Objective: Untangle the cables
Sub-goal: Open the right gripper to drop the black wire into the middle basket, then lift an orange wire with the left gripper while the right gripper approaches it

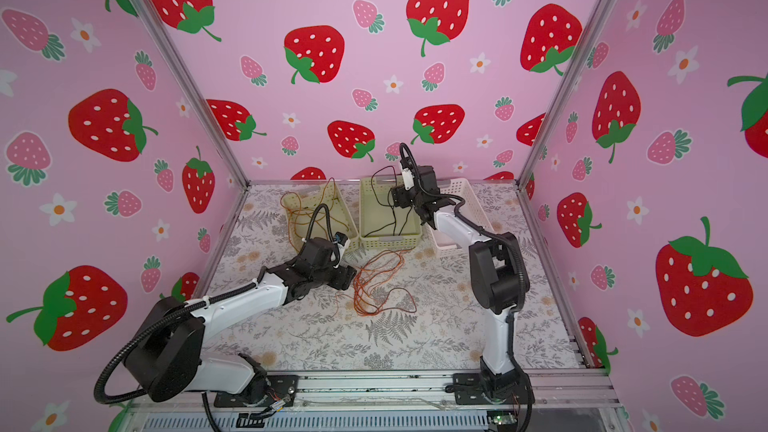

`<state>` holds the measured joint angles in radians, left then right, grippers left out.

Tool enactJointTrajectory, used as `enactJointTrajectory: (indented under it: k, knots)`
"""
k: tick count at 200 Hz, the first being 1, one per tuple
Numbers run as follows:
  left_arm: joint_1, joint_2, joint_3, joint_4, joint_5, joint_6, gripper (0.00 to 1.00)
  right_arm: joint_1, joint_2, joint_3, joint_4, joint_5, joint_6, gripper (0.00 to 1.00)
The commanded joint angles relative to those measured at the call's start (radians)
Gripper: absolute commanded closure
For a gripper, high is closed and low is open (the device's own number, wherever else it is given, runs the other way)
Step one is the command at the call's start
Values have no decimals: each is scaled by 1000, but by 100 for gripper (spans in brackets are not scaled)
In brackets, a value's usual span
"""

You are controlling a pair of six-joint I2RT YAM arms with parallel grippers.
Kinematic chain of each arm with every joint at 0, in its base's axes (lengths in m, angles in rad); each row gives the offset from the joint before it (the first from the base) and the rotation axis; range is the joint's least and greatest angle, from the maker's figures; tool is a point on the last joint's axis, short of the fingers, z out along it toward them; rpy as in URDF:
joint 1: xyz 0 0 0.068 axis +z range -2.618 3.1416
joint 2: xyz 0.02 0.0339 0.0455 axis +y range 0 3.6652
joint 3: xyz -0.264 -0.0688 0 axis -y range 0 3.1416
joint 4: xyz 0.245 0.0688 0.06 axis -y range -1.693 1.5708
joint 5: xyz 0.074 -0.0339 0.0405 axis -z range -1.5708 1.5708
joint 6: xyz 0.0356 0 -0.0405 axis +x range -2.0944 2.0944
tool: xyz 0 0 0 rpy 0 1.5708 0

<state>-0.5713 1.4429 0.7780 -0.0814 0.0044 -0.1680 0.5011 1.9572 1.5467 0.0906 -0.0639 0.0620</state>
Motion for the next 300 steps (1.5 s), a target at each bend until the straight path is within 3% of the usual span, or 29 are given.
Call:
enactJointTrajectory:
  k: [1,25,46,103,158,215,248,276,300]
  knots:
    - [11,44,60,-36,56,-100,31,3,-23,-62,-33,-49,-30,17]
    - [13,105,81,-32,95,-127,37,4,-106,-166,-7,-28,-24,17]
    - [13,142,74,2,118,-136,49,3,-182,-257,18,-21,-17,18]
    - [13,102,115,-30,175,-53,100,4,-411,-492,64,-137,-70,22]
    - [-11,-72,194,-156,243,166,100,49,-495,-695,207,-474,-209,30]
    - [-47,-185,341,-252,241,379,100,135,-488,-754,495,-683,-250,29]
    - [-64,-203,415,-265,253,444,100,171,-421,-704,531,-649,-232,34]
    - [-75,-215,465,-268,244,488,100,177,-396,-658,530,-513,-181,58]
    - [-76,-230,498,-232,202,505,100,175,-423,-672,534,-460,-183,60]
